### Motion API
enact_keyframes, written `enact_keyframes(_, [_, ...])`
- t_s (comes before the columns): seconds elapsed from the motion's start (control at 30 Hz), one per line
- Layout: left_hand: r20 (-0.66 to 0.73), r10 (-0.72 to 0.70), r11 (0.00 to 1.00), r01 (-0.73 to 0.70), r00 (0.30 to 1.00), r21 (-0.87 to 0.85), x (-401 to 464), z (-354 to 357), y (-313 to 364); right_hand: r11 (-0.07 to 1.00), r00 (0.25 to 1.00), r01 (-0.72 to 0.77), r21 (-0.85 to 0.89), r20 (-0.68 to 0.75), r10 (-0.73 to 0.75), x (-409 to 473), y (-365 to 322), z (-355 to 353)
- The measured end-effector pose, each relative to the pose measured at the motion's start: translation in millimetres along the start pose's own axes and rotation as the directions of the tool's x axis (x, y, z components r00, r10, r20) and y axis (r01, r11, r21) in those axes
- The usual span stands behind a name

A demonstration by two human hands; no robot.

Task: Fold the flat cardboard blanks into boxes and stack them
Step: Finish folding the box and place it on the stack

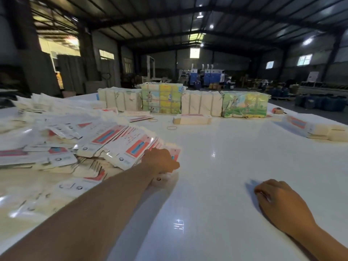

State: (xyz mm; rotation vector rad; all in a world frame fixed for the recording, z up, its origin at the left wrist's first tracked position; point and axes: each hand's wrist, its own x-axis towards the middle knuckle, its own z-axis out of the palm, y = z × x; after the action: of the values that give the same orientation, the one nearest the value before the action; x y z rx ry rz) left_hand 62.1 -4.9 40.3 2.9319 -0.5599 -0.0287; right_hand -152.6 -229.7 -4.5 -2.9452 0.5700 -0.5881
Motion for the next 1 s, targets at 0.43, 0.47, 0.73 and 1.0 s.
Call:
enact_keyframes(0.43, [-0.073,0.148,0.904,-0.105,0.986,0.415,11.5,12.6,13.5,0.999,1.0,-0.002,0.052,-0.016,0.003,4.3,3.0,4.4])
enact_keyframes(0.47, [-0.104,0.151,0.934,-0.108,0.983,0.339,7.4,6.1,14.1,0.998,1.0,0.0,0.058,-0.017,0.001,4.1,3.6,4.4])
enact_keyframes(0.73, [-0.412,0.487,0.873,-0.415,0.77,0.256,-66.0,14.1,17.3,0.999,1.0,-0.002,0.051,-0.012,0.003,4.4,4.2,4.1])
enact_keyframes(1.0, [-0.391,0.525,0.851,-0.452,0.756,0.269,-83.1,45.2,9.2,0.996,0.999,-0.017,0.092,0.043,0.013,0.2,0.4,-3.4])
